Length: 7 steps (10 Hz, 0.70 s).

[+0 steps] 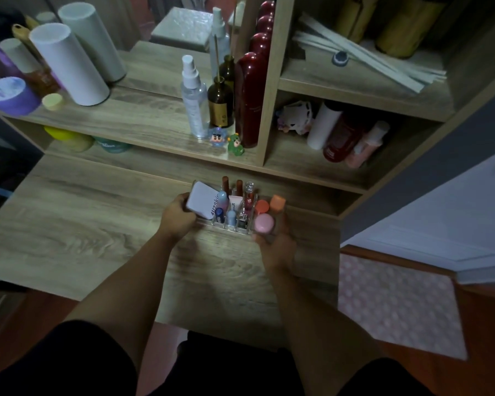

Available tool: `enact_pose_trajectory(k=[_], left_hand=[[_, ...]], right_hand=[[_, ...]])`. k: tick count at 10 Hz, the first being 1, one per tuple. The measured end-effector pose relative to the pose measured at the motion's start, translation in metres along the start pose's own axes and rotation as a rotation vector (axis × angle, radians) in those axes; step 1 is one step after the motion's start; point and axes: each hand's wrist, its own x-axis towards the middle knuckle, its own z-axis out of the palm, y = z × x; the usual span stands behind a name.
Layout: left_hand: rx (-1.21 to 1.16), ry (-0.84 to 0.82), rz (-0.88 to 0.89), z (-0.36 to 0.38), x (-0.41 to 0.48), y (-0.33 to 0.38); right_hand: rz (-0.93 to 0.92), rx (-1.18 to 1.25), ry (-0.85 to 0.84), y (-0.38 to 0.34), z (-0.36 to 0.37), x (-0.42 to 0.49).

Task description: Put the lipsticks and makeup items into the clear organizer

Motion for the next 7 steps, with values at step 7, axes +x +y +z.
enact_pose_trajectory(k=[7], left_hand=[[0.253,0.038,0.244,-0.003,-0.045,0.023]], right_hand=[[-0.153,-0.302,-0.173,-0.016,-0.052,-0.028]])
